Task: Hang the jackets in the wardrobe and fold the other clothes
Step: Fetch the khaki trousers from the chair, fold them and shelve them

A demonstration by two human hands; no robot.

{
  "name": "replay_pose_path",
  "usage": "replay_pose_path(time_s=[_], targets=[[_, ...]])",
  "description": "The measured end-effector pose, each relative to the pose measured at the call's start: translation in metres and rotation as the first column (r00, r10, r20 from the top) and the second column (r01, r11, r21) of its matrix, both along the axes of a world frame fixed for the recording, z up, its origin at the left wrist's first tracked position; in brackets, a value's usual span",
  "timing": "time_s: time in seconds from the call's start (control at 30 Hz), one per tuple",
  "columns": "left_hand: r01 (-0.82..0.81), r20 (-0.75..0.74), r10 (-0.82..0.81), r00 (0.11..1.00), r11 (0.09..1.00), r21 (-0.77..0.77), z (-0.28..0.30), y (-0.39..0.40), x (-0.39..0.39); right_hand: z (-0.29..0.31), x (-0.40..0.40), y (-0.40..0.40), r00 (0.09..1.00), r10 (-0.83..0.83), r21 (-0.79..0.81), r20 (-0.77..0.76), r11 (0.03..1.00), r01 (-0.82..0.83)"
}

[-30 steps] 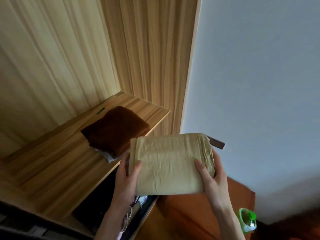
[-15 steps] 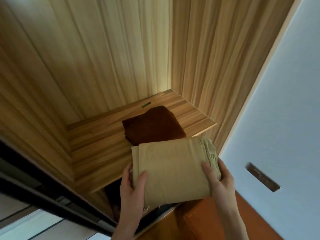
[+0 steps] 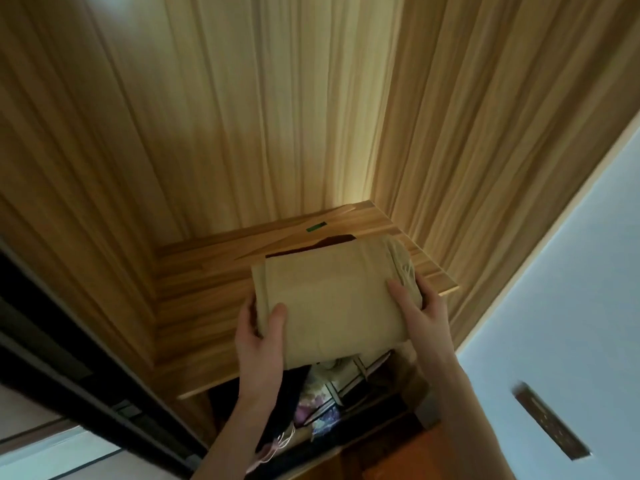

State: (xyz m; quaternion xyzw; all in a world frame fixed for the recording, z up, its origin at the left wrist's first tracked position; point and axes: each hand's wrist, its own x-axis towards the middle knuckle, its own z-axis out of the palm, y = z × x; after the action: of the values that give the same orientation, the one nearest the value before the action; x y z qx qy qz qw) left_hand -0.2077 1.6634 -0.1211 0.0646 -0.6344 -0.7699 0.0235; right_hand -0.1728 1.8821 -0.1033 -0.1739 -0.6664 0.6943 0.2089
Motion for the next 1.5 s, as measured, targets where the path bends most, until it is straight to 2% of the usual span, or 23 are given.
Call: replay_pose_path(time_s=[0.17,0.47,0.93,1.03,1.13,1.2,1.23,1.3,1.4,1.47,1.5], targets=[[-0.076,-0.045,0.073,0.996,0.995,-0.072,-0.001,0.018,-0.032,-0.005,-0.042,0.023,0.999,0.029,0.067,-0.015,0.997,-0.028],[-0.104,-0.054,0.095,0.994,0.973,-0.205,-0.02,0.033,-0.076,-0.027,-0.092,0.044,0.989,0.142,0.063,0.035,0.988,-0.144],[0.039,0.08,-0.02,0.997,0.972,-0.234,-0.06,0.048,-0.114,-0.07,-0.138,0.064,0.978,0.154,0.003,0.139,0.988,-0.156],[0.035,0.099,-0.01,0.995,0.966,-0.256,-0.067,0.049,-0.117,-0.072,-0.14,0.063,0.973,0.138,0.058,0.186,0.987,-0.151],[0.055,0.121,-0.017,0.992,0.946,-0.318,-0.075,0.047,-0.12,-0.075,-0.142,0.063,0.957,0.1,0.195,0.273,0.968,-0.157],[0.059,0.132,0.002,0.991,0.889,-0.454,-0.078,0.044,-0.122,-0.079,-0.143,0.062,0.933,0.019,0.367,0.359,0.916,-0.16],[0.056,0.137,0.026,0.99,0.827,-0.559,-0.077,0.043,-0.122,-0.081,-0.143,0.06,0.926,-0.046,0.473,0.375,0.868,-0.148],[-0.005,0.05,0.065,0.997,0.663,-0.748,-0.075,0.043,-0.122,-0.082,-0.142,0.056,0.954,-0.128,0.673,0.271,0.734,-0.093],[-0.111,-0.177,-0.096,0.98,0.474,-0.873,-0.071,0.049,-0.119,-0.082,-0.145,0.053,0.998,-0.022,0.874,0.064,0.484,-0.046],[-0.086,-0.175,-0.212,0.961,0.374,-0.923,-0.074,0.056,-0.119,-0.087,-0.148,0.051,0.993,0.068,0.915,0.097,0.386,-0.116],[-0.063,-0.147,-0.243,0.959,0.322,-0.945,-0.076,0.058,-0.119,-0.091,-0.148,0.05,0.986,0.081,0.911,0.148,0.378,-0.167]])
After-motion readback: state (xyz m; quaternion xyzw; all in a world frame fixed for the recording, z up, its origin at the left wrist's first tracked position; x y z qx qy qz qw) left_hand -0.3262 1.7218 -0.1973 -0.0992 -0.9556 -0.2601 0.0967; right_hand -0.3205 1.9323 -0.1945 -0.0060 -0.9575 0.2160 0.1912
